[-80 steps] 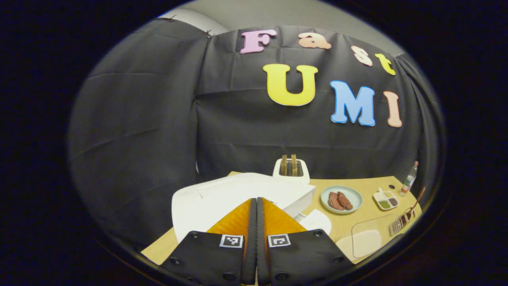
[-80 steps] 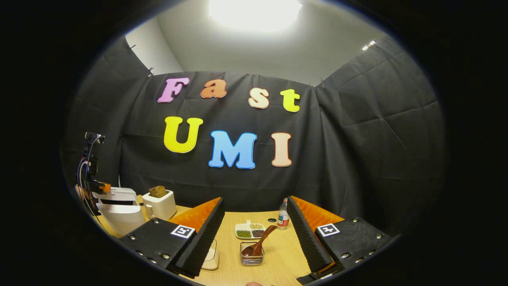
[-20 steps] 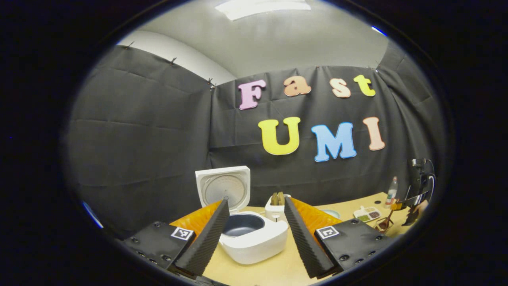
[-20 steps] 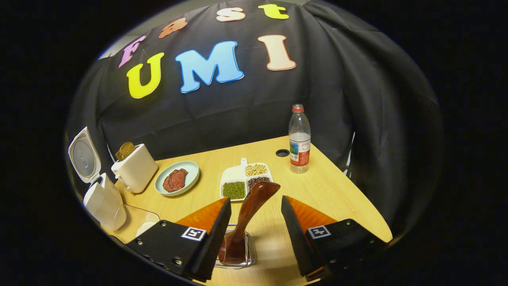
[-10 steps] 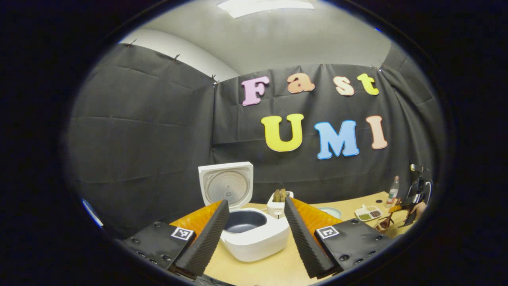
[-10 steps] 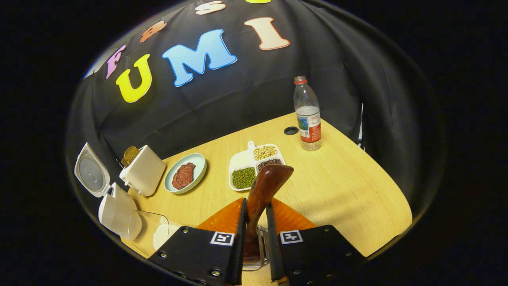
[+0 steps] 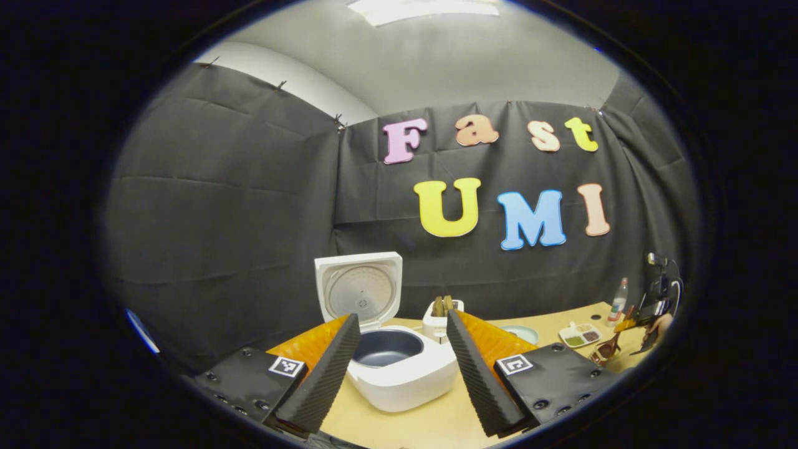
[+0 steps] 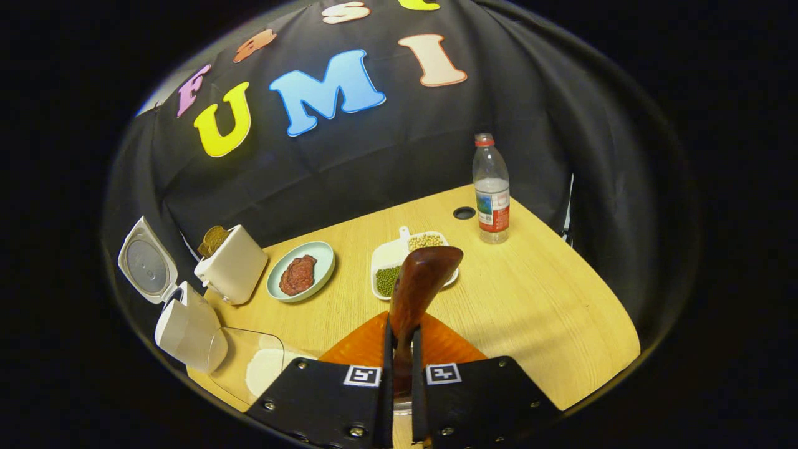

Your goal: Close the left gripper, press the button to open the rice cooker; take a wooden spoon from the chopstick holder with the right hand, scoop a spoonful of rice and pour it into the rice cooker, then put the wooden spoon back into the chopstick holder.

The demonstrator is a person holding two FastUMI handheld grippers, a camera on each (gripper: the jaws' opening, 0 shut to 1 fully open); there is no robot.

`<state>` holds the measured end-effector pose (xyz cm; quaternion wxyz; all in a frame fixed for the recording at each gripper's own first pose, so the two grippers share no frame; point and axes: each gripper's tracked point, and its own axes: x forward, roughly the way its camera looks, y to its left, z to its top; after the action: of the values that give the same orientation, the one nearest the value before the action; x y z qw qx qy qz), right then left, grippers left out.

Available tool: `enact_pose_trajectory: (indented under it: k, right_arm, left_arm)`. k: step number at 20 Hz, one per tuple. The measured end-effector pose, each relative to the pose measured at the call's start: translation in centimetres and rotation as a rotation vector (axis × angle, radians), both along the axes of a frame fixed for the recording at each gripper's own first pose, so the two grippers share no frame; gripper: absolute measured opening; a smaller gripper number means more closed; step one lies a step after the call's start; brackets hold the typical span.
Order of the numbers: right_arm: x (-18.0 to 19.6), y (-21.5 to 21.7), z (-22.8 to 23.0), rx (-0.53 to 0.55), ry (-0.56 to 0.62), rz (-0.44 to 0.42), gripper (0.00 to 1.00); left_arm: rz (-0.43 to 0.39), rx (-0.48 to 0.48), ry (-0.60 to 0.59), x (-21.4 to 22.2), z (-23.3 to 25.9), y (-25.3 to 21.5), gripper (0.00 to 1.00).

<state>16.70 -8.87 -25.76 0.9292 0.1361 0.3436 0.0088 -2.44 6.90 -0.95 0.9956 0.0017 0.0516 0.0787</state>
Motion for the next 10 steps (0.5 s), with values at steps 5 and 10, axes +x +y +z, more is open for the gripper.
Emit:
enact_pose_trajectory:
  k: [5, 10]
  right_arm:
    - [-0.3, 0.5, 5.2, -0.056, -0.103, -0.020, 0.12]
    - [-1.1, 2.9, 9.6, -0.011, -0.189, -0.049, 0.12]
  left_arm:
    - [-0.046, -0.006, -0.021, 0.9, 0.1, 0.3, 0.96]
    - [-0.085, -0.034, -0.031, 1.5, -0.3, 1.5, 0.96]
